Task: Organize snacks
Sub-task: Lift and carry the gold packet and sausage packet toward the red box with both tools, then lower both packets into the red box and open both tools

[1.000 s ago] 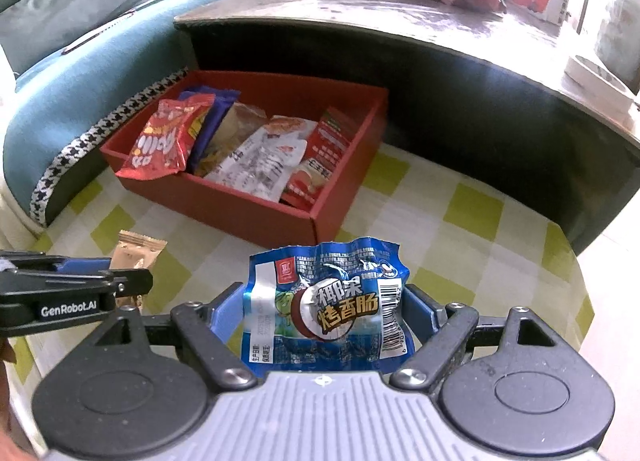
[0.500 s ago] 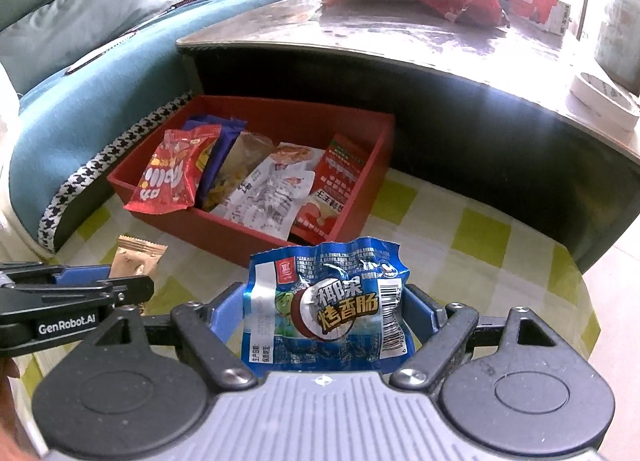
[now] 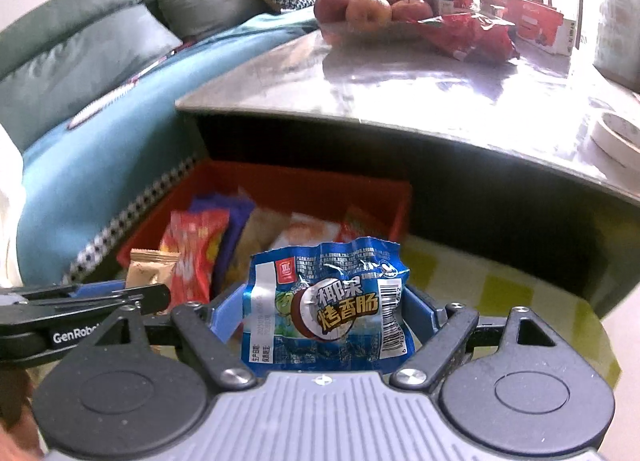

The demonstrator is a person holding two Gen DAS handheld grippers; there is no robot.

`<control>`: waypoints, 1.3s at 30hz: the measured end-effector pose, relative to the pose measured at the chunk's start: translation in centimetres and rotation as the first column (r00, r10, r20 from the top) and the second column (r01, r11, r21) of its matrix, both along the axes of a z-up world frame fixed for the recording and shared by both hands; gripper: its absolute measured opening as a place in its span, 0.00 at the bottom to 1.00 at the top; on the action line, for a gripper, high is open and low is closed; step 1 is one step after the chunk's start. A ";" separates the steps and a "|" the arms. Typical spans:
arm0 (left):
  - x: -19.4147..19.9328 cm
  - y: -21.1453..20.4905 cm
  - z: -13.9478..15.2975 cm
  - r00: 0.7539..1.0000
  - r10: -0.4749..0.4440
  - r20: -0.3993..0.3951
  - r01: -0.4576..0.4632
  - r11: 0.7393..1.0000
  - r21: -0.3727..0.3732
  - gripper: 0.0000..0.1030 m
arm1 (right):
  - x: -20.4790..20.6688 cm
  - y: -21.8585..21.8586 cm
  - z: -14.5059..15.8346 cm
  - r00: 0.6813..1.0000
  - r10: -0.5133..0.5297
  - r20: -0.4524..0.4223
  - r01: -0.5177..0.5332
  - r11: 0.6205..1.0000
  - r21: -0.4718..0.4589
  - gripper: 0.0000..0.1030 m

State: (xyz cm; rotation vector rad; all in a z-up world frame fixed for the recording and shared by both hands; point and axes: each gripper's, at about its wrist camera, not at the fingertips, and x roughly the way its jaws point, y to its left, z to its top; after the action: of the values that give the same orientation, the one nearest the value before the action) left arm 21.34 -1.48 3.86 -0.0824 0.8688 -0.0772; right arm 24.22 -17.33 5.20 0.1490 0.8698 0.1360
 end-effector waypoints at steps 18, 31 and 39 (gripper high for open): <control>8.6 -0.8 -2.0 1.000 0.023 -0.018 -0.023 1.000 -0.007 0.46 | 6.4 -0.1 -3.9 0.999 -0.002 -0.041 0.004 0.998 0.063 0.82; 10.2 -0.2 -3.2 0.998 0.054 -0.030 -0.054 0.999 0.008 0.59 | 6.6 -0.7 -4.5 0.999 0.012 -0.048 -0.005 0.991 0.135 0.88; 8.9 0.3 -1.7 0.998 0.064 -0.001 -0.064 0.998 0.015 0.71 | 6.2 -0.3 -3.8 0.998 0.024 -0.054 -0.017 0.991 0.132 0.89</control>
State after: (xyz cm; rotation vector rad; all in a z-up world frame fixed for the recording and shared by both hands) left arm 30.21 -1.13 2.15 -0.0964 0.8677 -0.0112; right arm 30.45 -17.61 1.42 0.2688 0.9182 0.2094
